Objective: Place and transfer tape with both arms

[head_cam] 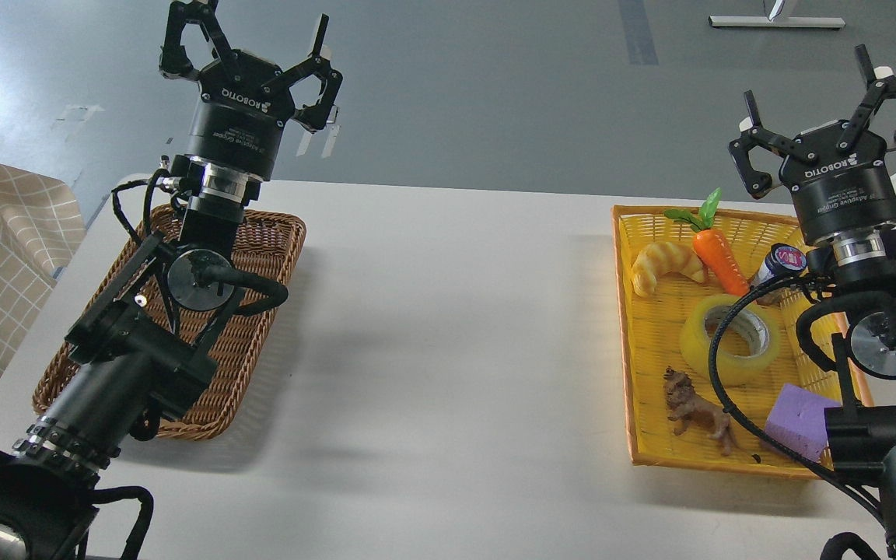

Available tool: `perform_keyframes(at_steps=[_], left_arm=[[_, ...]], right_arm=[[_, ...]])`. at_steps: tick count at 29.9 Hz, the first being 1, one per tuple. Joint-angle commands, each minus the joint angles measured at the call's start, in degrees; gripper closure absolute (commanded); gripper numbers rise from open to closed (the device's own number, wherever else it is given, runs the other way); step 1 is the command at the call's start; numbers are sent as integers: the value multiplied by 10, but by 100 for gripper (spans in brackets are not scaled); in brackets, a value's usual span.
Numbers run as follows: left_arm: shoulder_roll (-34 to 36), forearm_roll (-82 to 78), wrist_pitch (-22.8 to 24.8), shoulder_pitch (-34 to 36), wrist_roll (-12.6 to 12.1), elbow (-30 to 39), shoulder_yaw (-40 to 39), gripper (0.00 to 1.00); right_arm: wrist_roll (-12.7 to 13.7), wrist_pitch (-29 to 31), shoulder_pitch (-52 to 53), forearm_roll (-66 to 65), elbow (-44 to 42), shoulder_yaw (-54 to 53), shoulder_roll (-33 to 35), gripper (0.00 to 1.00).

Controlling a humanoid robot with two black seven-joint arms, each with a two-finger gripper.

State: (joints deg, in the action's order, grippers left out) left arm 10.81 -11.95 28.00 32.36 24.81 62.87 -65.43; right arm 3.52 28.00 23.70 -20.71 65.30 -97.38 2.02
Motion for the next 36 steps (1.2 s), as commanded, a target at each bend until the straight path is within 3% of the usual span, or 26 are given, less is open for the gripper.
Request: perform_keyframes(at_steps=[1,36], left_arm=[[-1,0,0,1,5,0,-1,2],[4,2,0,0,1,5,-1,2]], right_arm=[[0,0,-1,1,1,0,-1,0],[0,0,-1,1,4,3,1,0]])
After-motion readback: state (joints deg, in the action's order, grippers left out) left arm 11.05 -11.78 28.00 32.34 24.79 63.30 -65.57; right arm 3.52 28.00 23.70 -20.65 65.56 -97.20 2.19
